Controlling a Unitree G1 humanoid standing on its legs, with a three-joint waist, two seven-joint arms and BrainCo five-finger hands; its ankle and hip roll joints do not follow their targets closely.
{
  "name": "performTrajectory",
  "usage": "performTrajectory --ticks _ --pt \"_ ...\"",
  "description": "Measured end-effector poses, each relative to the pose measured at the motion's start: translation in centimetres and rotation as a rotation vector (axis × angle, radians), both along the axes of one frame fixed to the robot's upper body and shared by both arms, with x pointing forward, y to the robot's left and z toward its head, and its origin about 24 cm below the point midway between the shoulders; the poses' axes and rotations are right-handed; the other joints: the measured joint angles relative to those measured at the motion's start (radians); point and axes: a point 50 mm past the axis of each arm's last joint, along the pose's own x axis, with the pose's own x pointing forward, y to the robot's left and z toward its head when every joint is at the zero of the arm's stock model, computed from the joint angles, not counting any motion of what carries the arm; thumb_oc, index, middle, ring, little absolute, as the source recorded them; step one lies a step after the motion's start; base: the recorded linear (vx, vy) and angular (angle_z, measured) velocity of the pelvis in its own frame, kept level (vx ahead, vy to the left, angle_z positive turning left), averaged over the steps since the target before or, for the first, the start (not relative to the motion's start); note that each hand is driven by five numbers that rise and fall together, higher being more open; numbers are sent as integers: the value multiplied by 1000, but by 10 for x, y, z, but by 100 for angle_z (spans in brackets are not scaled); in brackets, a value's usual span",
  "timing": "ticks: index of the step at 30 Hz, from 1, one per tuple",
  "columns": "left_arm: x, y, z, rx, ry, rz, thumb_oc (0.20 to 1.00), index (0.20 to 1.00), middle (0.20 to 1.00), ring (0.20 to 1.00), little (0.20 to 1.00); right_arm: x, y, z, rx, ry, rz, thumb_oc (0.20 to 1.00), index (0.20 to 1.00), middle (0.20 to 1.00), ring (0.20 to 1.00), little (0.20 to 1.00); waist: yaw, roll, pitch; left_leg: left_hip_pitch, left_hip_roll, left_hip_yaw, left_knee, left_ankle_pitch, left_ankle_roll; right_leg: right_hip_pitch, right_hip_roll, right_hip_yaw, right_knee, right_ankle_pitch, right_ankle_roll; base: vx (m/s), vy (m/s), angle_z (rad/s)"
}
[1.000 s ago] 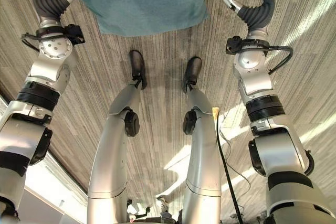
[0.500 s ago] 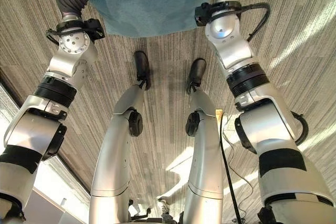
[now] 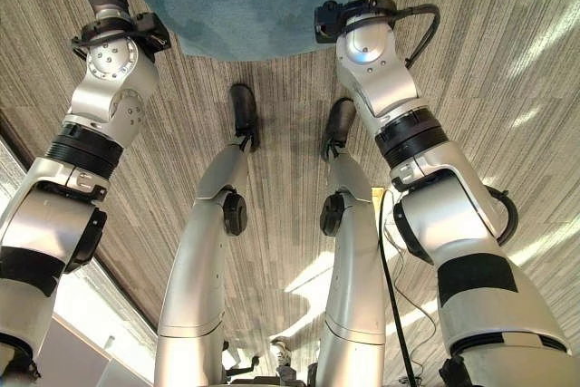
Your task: Pick up all the scattered cushions and arrange them neatly on the sofa.
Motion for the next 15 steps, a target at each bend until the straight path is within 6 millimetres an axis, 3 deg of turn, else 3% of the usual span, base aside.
performTrajectory --ticks 4,7,9,11,15 --pt "-4 -1 0 -9 -21 -29 200 200 200 200 200 -2 -10 4 -25 -12 -7 200 200 200 200 200 -2 -1 0 45 -7 5 -85 39 -8 20 -2 -2 -35 11 -2 -11 -88 9" --pt "-10 0 -11 -21 -31 -70 200 200 200 200 200 -7 -16 -7 -18 -13 13 200 200 200 200 200 -6 -3 3 107 -11 3 -156 67 -15 66 0 -7 -66 17 -8 -13 -118 7" --pt "-17 3 -40 -40 -3 -110 200 200 200 200 200 -8 -23 -42 -1 46 30 200 200 200 200 200 -23 -4 37 255 -15 -22 -223 86 -27 210 3 -28 -102 14 -10 -11 -129 10" --pt "-25 0 -84 -68 58 -156 200 200 200 200 200 -14 -28 -93 32 124 46 200 200 200 200 200 -37 -12 -72 288 -23 -37 -258 87 -34 227 3 -24 -97 -12 3 -3 -109 14" --pt "-42 -10 -109 -155 48 -241 200 200 200 200 200 -29 -43 -127 89 150 41 200 200 200 200 200 -42 -11 -95 397 -23 -43 -270 83 -43 325 2 -26 -79 -35 11 19 -142 6"
